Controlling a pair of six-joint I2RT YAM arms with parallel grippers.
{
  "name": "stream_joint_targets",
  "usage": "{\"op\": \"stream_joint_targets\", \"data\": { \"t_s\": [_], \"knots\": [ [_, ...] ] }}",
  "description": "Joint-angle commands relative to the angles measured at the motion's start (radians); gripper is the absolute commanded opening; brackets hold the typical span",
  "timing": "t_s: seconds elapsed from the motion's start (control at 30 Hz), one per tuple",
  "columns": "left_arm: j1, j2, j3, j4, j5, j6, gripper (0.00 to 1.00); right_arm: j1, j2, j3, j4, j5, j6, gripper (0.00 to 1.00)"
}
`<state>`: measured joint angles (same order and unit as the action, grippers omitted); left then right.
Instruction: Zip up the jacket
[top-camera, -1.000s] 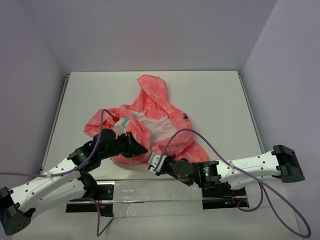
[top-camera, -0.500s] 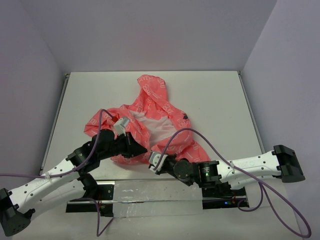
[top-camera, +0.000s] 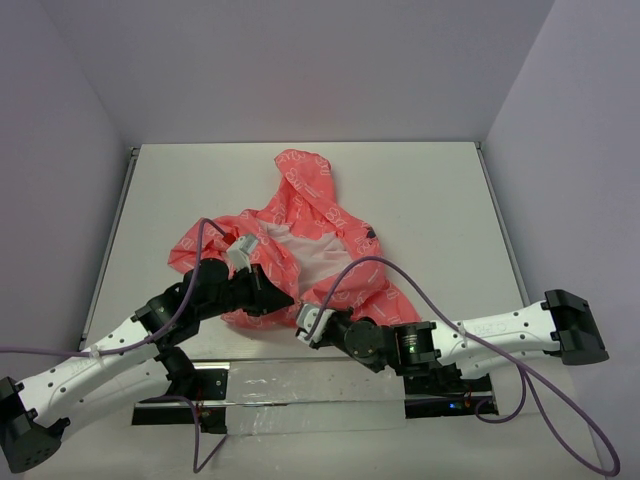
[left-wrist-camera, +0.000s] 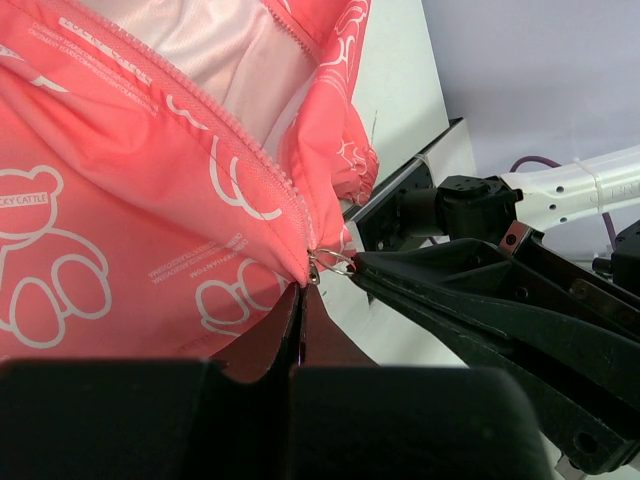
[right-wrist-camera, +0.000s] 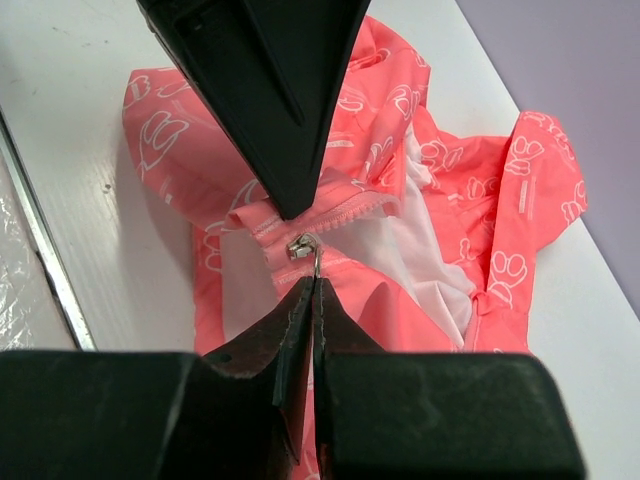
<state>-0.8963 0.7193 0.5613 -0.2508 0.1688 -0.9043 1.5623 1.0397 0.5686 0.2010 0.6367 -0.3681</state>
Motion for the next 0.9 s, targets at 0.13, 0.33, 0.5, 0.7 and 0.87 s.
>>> {"op": "stream_joint_targets", "data": {
  "t_s": [0.13,0.33,0.5,0.7,0.87],
  "knots": [
    [-0.007,-0.010,0.003,0.033,0.023,0.007,0.00,0.008,0.030,0.050,0.081,0.043,-0.023,0.13],
    [-0.007,-0.014,0.002,0.033,0.024,0.007,0.00,0.008,0.043,0.057,0.081,0.036,-0.026,0.18],
    [-0.007,-0.018,0.000,0.030,0.023,0.007,0.00,0.009,0.051,0.059,0.085,0.037,-0.026,0.09],
    [-0.007,-0.021,-0.005,0.027,0.023,0.007,0.00,0.008,0.039,0.053,0.098,0.044,-0.033,0.00],
    [-0.007,-0.022,-0.015,0.035,0.033,0.007,0.00,0.008,0.028,0.053,0.105,0.049,-0.048,0.00]
  ]
}}
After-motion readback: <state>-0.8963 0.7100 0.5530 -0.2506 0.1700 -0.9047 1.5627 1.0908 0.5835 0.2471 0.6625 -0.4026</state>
